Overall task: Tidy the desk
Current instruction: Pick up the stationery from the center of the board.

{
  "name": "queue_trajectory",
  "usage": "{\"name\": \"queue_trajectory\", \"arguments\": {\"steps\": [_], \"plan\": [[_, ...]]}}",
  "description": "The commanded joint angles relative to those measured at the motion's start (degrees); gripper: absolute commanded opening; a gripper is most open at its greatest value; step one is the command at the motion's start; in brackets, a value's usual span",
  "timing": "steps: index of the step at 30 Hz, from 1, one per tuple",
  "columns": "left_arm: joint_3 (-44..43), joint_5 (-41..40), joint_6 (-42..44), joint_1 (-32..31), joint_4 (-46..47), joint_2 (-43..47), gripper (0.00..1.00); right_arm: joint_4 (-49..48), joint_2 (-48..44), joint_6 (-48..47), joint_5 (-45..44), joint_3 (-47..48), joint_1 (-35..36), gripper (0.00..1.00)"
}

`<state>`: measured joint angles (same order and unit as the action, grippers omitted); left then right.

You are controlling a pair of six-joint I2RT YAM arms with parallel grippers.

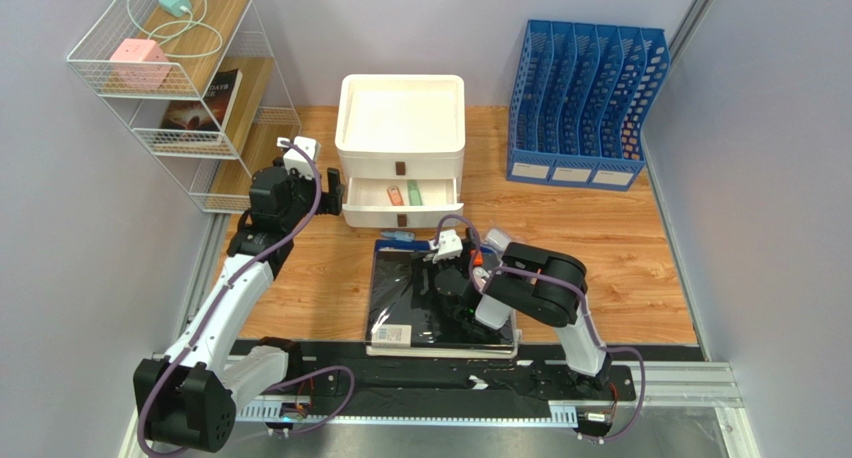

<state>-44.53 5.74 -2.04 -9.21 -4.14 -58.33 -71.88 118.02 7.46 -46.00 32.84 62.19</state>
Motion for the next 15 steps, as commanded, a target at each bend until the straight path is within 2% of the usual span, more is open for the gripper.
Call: {"name": "queue_trajectory", "arguments": {"steps": [1, 15], "plan": [[0.32, 0.68, 0.99, 0.34, 1.86, 0.40, 0.87, 4.20, 2.30, -0.52, -0.32, 5.12, -1.28, 0.92], [0.41, 0.68, 0.99, 0.34, 1.77, 0.76, 0.87, 10.07, 4.33, 0.71, 3.89, 11.28, -1.20, 0.92]]}}
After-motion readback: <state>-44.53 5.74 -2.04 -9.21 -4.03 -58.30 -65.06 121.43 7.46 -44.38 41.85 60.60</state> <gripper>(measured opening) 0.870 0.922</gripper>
